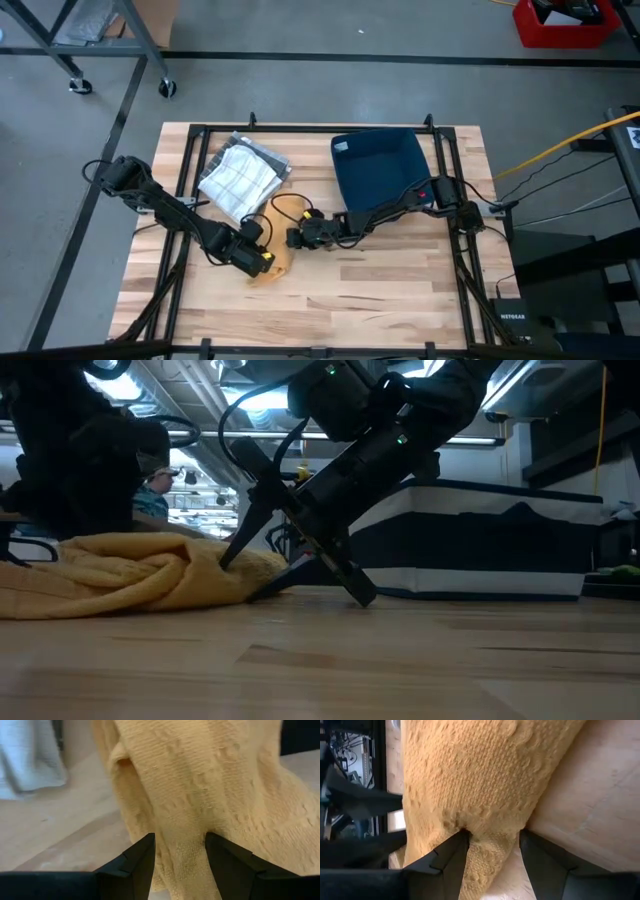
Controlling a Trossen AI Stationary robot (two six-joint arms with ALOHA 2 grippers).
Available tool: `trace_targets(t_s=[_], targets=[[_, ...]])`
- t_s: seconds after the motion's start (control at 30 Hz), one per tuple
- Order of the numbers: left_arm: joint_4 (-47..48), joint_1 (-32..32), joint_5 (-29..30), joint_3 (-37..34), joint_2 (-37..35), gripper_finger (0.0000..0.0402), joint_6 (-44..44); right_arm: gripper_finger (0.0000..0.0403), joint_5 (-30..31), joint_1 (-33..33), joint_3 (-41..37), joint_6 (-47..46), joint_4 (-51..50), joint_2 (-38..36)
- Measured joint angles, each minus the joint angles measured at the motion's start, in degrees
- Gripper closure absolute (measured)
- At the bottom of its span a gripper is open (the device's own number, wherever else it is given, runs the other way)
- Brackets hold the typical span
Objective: Fold towel
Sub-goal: Stack the yellow towel on top of the white towel
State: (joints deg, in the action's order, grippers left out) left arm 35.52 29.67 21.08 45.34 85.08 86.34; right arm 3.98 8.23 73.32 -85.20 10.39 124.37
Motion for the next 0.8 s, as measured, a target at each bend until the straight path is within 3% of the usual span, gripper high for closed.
trace_targets(t_s=[0.6,0.8], targets=[[-2.0,0.0,0.0,0.0,0.0,0.0233,-0.9,0.0218,4.0,0.1,0.0,-3.3,0.1,1.3],[-2.0,0.0,0.0,0.0,0.0,0.0233,-0.9,0.0268,5.3,0.1,0.0,-2.0,0.6,1.7]])
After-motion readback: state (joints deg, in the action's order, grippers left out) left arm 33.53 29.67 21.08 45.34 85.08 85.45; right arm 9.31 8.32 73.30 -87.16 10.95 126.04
